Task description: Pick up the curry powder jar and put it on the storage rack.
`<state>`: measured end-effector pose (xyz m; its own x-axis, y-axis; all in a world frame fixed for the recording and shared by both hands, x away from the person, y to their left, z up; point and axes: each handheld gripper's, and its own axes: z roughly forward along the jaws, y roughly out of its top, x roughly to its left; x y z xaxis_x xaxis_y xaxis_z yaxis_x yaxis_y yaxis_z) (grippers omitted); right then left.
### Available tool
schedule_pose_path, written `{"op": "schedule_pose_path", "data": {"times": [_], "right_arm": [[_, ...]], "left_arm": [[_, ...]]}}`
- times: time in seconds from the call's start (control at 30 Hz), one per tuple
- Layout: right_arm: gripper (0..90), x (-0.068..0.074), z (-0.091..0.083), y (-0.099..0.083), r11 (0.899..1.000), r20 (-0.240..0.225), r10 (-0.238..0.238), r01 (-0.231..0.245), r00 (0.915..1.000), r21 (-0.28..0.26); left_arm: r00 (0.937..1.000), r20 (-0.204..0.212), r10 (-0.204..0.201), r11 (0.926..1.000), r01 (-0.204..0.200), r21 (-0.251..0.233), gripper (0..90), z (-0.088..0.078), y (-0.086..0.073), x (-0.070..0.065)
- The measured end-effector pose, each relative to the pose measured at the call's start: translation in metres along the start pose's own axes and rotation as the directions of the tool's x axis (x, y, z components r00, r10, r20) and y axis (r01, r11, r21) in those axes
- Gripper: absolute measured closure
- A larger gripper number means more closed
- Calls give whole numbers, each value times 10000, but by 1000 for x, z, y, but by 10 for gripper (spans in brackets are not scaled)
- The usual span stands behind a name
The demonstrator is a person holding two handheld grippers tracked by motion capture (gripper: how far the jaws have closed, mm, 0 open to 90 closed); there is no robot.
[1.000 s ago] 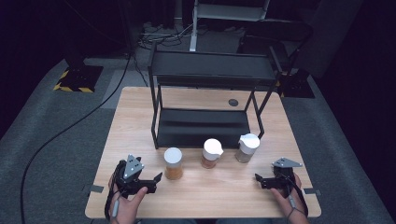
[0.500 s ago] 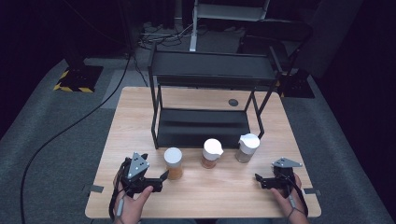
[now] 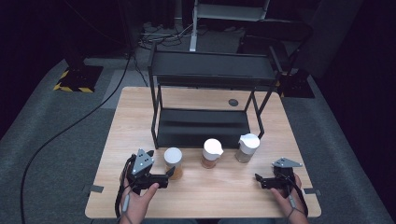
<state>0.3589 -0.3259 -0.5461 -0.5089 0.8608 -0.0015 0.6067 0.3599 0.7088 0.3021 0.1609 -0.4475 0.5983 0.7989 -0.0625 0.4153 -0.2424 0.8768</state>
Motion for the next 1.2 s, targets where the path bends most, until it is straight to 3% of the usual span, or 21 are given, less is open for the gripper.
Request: {"op": "schedule_pose_path", "data": {"times": [0.5,0.93,1.03,1.2], "right_arm": [[2,-1,0,0,10000,-44,-61,61,10000,-9],[1,-1,0,0,10000,-43,-59,59,10000,-9],[2,-1,0,0,10000,-43,-59,59,10000,-8],[1,-1,0,0,10000,-44,-66,66,10000,-8]], "left_arm": [[9999,152,42,10000,-42,15,56,22,4,-2],[9997,132,193,9993,-197,324,103,41,1,-2],[9995,165,278,9988,-284,391,153,43,1,-3],[9984,162,540,9978,-546,388,327,43,2,-5]]}}
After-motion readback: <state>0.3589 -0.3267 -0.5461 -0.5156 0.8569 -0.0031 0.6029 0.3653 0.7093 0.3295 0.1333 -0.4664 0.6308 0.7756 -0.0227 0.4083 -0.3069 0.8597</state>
